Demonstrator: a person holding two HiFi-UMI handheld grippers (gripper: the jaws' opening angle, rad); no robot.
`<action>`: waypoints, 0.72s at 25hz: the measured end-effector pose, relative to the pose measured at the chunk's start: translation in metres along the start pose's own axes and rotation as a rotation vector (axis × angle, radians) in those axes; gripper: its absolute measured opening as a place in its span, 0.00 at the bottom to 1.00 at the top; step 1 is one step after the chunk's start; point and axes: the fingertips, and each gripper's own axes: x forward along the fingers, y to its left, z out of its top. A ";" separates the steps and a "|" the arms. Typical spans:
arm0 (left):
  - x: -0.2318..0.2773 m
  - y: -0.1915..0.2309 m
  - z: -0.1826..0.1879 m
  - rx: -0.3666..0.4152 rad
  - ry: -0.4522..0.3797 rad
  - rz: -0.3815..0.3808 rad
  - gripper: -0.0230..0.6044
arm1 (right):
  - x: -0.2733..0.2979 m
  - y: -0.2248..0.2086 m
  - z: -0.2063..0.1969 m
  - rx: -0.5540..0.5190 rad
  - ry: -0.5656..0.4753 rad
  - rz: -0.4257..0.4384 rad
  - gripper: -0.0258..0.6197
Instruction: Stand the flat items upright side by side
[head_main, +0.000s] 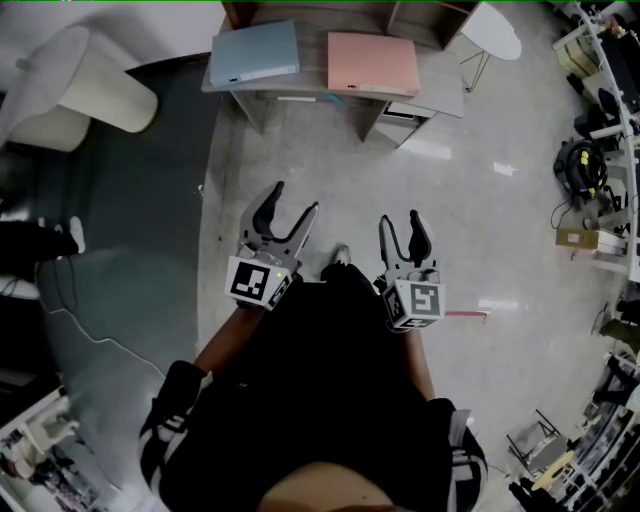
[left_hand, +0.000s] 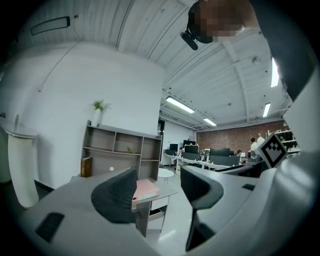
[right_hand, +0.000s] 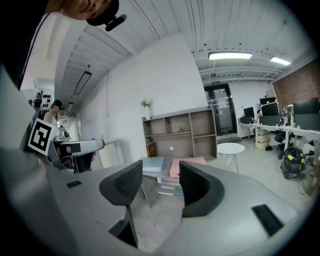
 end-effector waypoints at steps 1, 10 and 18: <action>0.004 -0.004 -0.002 0.001 0.002 0.006 0.46 | 0.000 -0.005 -0.001 0.005 0.004 0.011 0.42; 0.035 -0.039 -0.014 0.011 0.017 0.044 0.46 | 0.011 -0.055 -0.010 -0.058 0.031 0.085 0.44; 0.067 -0.038 -0.026 -0.002 0.049 0.067 0.46 | 0.041 -0.083 -0.013 -0.098 0.085 0.128 0.47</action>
